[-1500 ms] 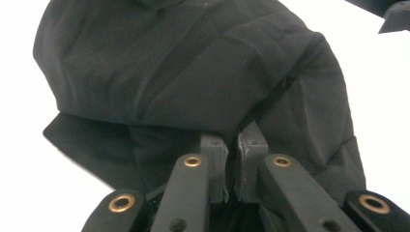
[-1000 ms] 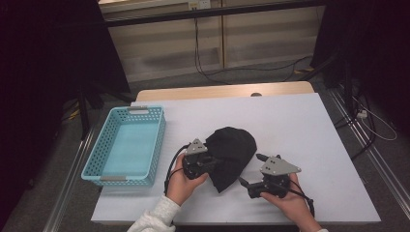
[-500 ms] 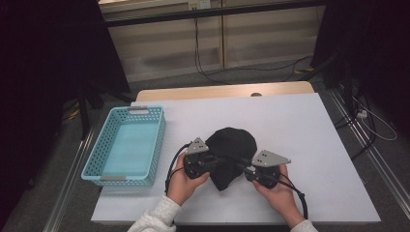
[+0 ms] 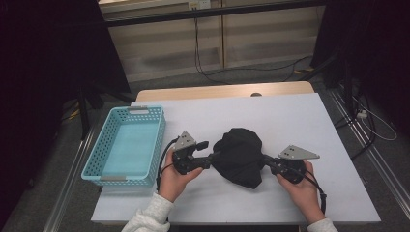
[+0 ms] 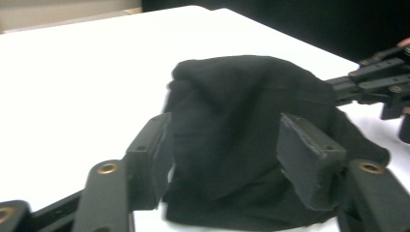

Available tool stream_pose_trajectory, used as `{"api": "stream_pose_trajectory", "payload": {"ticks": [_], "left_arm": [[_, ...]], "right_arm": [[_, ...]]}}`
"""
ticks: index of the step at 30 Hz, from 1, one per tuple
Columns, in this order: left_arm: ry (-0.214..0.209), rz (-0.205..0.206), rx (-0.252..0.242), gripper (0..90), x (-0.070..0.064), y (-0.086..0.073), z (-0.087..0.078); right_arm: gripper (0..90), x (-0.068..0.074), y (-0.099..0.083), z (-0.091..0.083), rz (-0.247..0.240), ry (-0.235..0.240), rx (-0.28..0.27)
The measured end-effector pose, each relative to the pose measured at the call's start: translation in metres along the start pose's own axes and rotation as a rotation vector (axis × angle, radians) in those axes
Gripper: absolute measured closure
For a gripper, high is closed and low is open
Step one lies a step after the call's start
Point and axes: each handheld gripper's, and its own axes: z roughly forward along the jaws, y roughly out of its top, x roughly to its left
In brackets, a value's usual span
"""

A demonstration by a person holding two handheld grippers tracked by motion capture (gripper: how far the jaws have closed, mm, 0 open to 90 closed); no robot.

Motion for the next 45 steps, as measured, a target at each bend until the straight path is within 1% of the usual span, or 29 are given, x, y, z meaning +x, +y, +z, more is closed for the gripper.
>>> {"api": "stream_pose_trajectory", "payload": {"ticks": [1, 2, 5, 6, 7, 8, 10, 13, 16, 17, 18, 19, 23, 25, 26, 27, 28, 29, 30, 31, 32, 33, 36, 39, 40, 41, 43, 44, 45], "left_arm": [[0.0, 0.0, 0.0, 34.7, 0.0, 0.0, 0.0], [0.019, 0.006, 0.015, 33.0, 0.003, -0.002, 0.0], [0.028, -0.007, 0.039, 28.2, 0.007, -0.007, 0.003], [0.028, -0.007, 0.039, 27.7, 0.007, -0.007, 0.003], [0.034, -0.01, 0.047, 27.2, 0.008, -0.009, 0.004], [0.045, -0.014, 0.065, 26.8, 0.011, -0.013, 0.006], [0.051, -0.024, 0.074, 26.1, 0.013, -0.015, 0.007], [0.059, -0.026, 0.081, 25.6, 0.016, -0.017, 0.007], [0.061, -0.022, 0.083, 25.0, 0.016, -0.017, 0.007], [0.063, -0.022, 0.084, 24.8, 0.017, -0.018, 0.007], [0.063, -0.022, 0.084, 24.5, 0.017, -0.018, 0.007], [0.063, -0.026, 0.086, 24.3, 0.017, -0.018, 0.007], [0.057, -0.028, 0.097, 24.3, 0.017, -0.02, 0.009], [0.058, -0.03, 0.1, 24.2, 0.018, -0.021, 0.008], [0.058, -0.03, 0.1, 24.1, 0.018, -0.021, 0.008], [0.058, -0.028, 0.102, 24.2, 0.018, -0.021, 0.007], [0.058, -0.028, 0.102, 24.1, 0.018, -0.021, 0.007], [0.06, -0.03, 0.101, 24.1, 0.018, -0.022, 0.007], [0.061, -0.031, 0.105, 24.1, 0.019, -0.022, 0.007], [0.061, -0.031, 0.103, 24.1, 0.019, -0.022, 0.007], [0.061, -0.031, 0.103, 24.1, 0.019, -0.022, 0.007], [0.061, -0.027, 0.107, 24.2, 0.019, -0.023, 0.008], [0.062, -0.028, 0.109, 24.2, 0.019, -0.024, 0.009], [0.064, -0.021, 0.121, 24.3, 0.018, -0.025, 0.011], [0.064, -0.021, 0.121, 24.5, 0.018, -0.025, 0.011], [0.065, -0.023, 0.123, 24.6, 0.018, -0.026, 0.013], [0.065, -0.019, 0.125, 24.6, 0.018, -0.027, 0.014], [0.063, -0.02, 0.127, 24.6, 0.018, -0.027, 0.015], [0.062, -0.012, 0.136, 25.0, 0.017, -0.028, 0.018]], "right_arm": [[86.8, 0.0, 0.0, 0.0, 0.0, 0.0, 0.0], [85.5, -0.002, -0.002, -0.001, 0.002, 0.001, 0.006], [78.1, 0.001, -0.001, -0.001, -0.015, 0.012, 0.023], [78.1, 0.001, -0.001, -0.001, -0.015, 0.012, 0.023], [63.9, 0.006, 0.003, -0.001, -0.037, 0.014, 0.024], [55.3, 0.008, 0.005, -0.001, -0.043, 0.014, 0.023], [49.2, 0.013, 0.009, -0.001, -0.068, 0.034, 0.009], [31.1, 0.019, 0.013, 0.001, -0.083, 0.035, -0.02], [28.6, 0.024, 0.017, 0.002, -0.093, 0.05, -0.041], [25.0, 0.03, 0.021, 0.003, -0.099, 0.058, -0.059], [25.0, 0.03, 0.021, 0.003, -0.099, 0.058, -0.059], [25.0, 0.035, 0.025, 0.006, -0.109, 0.06, -0.071], [27.7, 0.043, 0.03, 0.013, -0.109, 0.053, -0.072], [36.3, 0.051, 0.028, 0.025, -0.159, 0.055, -0.024], [36.3, 0.051, 0.028, 0.025, -0.159, 0.055, -0.024], [47.7, 0.054, 0.023, 0.032, -0.174, 0.065, 0.01], [47.7, 0.054, 0.023, 0.032, -0.174, 0.065, 0.01], [62.2, 0.054, 0.019, 0.037, -0.192, 0.055, 0.046], [68.6, 0.053, 0.018, 0.038, -0.197, 0.064, 0.059], [73.5, 0.052, 0.018, 0.038, -0.191, 0.065, 0.063], [73.5, 0.052, 0.018, 0.038, -0.191, 0.065, 0.063], [86.1, 0.049, 0.017, 0.037, -0.185, 0.067, 0.057], [88.3, 0.045, 0.018, 0.034, -0.166, 0.076, 0.042], [88.8, 0.032, 0.022, 0.02, -0.098, 0.075, -0.006], [88.8, 0.032, 0.022, 0.02, -0.098, 0.075, -0.006], [88.8, 0.021, 0.023, 0.011, -0.056, 0.06, -0.03], [88.9, 0.009, 0.021, 0.002, -0.009, 0.041, -0.045], [88.9, 0.009, 0.021, 0.002, -0.009, 0.041, -0.045], [88.8, 0.001, 0.016, -0.003, -0.008, 0.012, -0.031]]}}
